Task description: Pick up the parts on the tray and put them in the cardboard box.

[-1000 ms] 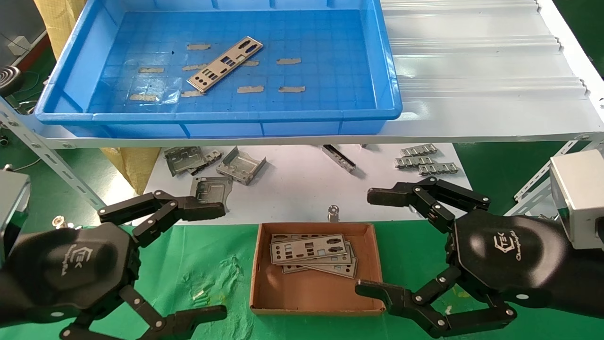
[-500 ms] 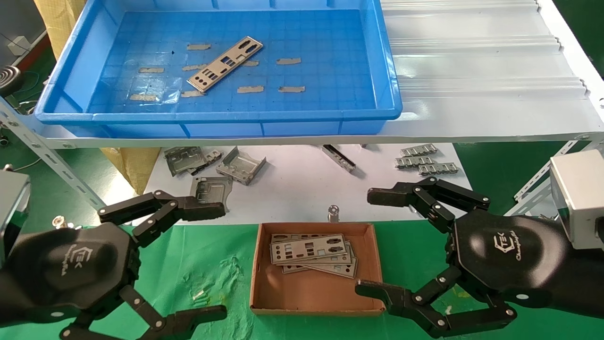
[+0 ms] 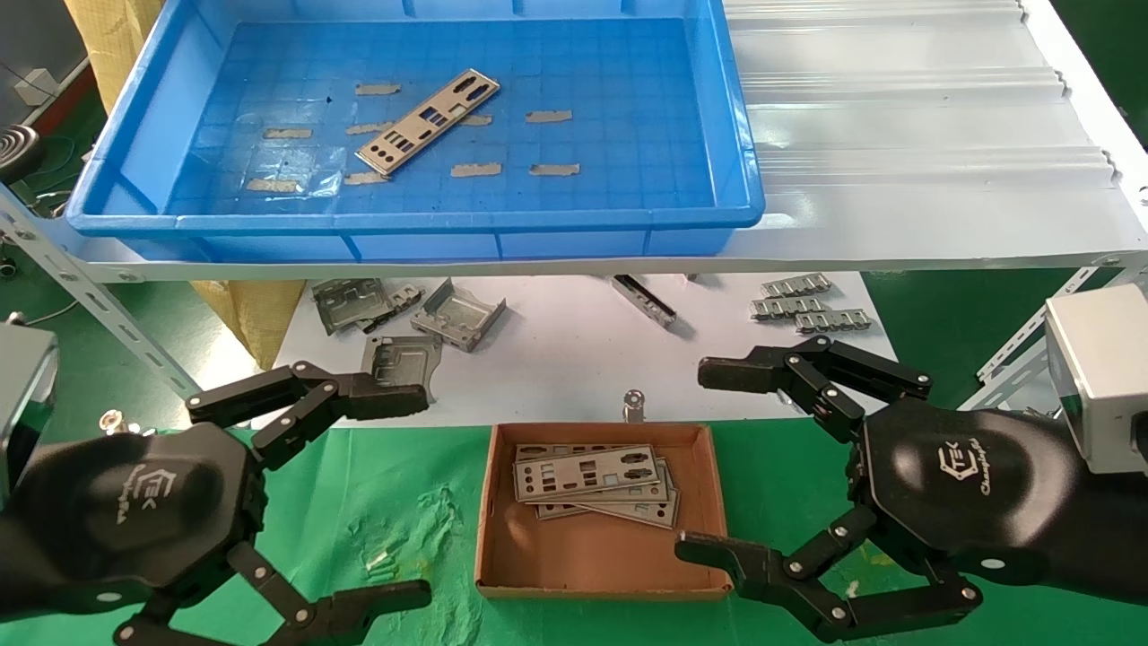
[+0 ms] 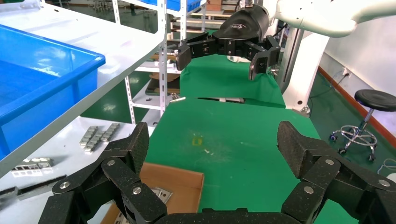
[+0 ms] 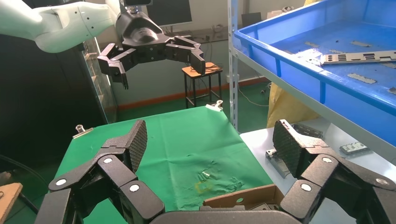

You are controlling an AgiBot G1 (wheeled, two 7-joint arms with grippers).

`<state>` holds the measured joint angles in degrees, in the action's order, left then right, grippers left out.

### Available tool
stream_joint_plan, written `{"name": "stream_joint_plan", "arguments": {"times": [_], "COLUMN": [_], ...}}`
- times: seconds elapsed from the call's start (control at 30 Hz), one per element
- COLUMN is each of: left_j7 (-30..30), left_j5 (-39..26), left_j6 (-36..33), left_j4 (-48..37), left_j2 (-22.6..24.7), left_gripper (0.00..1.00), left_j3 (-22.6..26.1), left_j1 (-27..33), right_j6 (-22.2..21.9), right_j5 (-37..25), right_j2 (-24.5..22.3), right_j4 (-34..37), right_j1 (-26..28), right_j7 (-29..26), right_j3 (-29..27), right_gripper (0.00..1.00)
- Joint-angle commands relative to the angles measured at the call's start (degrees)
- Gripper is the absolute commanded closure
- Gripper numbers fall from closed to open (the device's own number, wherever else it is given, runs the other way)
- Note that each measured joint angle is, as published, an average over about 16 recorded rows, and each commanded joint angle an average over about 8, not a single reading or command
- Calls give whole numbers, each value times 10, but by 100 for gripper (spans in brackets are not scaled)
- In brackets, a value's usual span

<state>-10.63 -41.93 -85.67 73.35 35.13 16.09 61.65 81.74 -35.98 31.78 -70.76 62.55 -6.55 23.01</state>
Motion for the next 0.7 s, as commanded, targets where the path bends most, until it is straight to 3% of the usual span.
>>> {"name": "stream_joint_plan", "arguments": {"times": [0.03, 0.7], "left_j7": [0, 0], "left_j5": [0, 0], "left_j6": [0, 0], "left_j4": [0, 0], "left_j2": [0, 0], "left_gripper": [0, 0], "left_j3": [0, 0], "left_j1": [0, 0], "right_j6": [0, 0], "right_j5": [0, 0], "right_j2": [0, 0], "right_j4": [0, 0], "right_j1": [0, 0], "right_j7": [0, 0], "right_j3": [0, 0], "right_gripper": [0, 0]}}
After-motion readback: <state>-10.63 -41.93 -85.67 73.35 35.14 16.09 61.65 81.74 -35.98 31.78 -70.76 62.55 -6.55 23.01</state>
